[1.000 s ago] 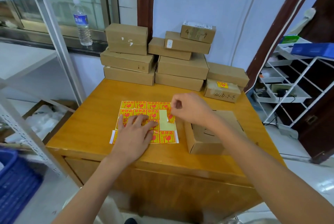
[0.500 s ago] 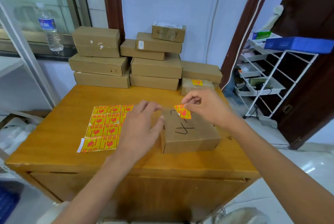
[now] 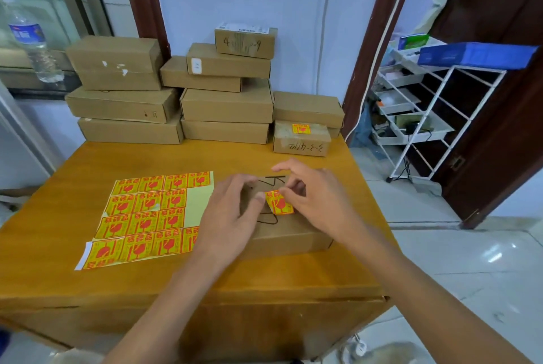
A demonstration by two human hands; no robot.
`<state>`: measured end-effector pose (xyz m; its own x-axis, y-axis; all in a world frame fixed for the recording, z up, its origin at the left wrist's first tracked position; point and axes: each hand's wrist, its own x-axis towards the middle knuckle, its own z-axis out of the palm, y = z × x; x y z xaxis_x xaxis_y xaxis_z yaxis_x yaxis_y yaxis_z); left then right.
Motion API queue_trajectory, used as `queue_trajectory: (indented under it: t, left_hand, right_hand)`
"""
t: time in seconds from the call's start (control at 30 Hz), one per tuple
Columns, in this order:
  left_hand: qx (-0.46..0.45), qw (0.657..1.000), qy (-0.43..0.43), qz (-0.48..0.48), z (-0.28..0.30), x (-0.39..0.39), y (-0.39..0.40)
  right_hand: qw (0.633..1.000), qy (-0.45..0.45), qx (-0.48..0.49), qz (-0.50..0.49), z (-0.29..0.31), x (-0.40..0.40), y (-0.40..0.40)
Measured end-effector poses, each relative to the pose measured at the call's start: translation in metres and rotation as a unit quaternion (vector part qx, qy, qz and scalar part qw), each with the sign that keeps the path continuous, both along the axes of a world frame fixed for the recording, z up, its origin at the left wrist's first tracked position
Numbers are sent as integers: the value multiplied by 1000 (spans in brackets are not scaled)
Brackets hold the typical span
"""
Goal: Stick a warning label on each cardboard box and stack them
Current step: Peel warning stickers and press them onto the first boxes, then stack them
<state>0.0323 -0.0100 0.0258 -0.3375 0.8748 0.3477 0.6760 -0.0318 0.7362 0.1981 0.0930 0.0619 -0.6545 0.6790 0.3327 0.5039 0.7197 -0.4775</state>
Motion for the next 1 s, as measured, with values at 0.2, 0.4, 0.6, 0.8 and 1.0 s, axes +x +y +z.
queue_trajectory:
  t: [0.2, 0.4, 0.6, 0.8, 1.0]
  left_hand:
    - [-20, 999, 33, 29, -3, 5, 16]
    - [6, 997, 73, 34, -9, 3, 16]
    - [11, 998, 58, 33, -10, 4, 16]
    - [-4, 997, 67, 37, -9, 4, 17]
    - [-10, 997, 62, 38, -9, 5, 16]
  right_hand:
    - [1000, 12, 18, -10, -7, 2, 0]
    - [996, 73, -31, -37, -16, -1, 6]
    - [994, 66, -62, -54, -16, -6, 4]
    - [995, 52, -61, -51, -16, -9, 4]
    - [995, 47, -73, -57, -13, -6, 9]
